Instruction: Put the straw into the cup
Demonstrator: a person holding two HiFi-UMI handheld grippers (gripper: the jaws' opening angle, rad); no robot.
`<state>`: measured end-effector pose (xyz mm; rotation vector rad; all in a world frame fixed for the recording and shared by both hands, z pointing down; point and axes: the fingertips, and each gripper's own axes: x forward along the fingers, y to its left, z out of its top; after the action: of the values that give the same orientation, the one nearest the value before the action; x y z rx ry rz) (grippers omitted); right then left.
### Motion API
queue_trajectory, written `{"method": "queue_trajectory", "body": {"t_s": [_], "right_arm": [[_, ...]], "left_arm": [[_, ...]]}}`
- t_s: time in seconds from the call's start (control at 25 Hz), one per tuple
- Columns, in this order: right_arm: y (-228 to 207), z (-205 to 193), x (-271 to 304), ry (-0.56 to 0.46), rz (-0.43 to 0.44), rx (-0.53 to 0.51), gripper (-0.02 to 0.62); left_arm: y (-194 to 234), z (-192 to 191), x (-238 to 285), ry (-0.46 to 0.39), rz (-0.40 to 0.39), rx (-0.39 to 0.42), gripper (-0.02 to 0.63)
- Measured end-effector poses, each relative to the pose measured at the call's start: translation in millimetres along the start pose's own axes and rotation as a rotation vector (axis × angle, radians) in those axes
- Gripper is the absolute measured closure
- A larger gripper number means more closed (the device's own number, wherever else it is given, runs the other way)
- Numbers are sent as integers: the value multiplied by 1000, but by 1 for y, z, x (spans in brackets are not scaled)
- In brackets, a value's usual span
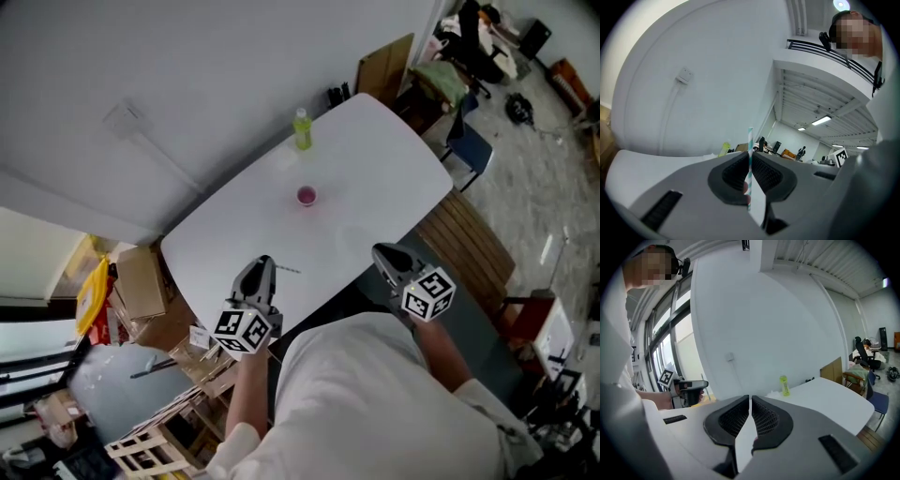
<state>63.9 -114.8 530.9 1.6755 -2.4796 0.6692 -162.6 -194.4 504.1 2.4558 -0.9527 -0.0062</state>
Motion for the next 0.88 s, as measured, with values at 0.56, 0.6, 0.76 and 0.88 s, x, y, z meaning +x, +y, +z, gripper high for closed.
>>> {"method": "queue_trajectory", "body": {"t_s": [0.56,0.6,0.76,0.88], "right_arm": [[-54,7,67,137,195,-11,555],[-59,7,69,148,207,-10,555],[-78,4,79,185,249,-7,555],[-87,1,88,215,285,-7,555]], "left_arm": [[16,16,78,-74,143,-13,583],[17,17,87,-79,150,-10,583],[22,18,119,-101,178,7,583],[29,15,140,-109,201,22,583]]}}
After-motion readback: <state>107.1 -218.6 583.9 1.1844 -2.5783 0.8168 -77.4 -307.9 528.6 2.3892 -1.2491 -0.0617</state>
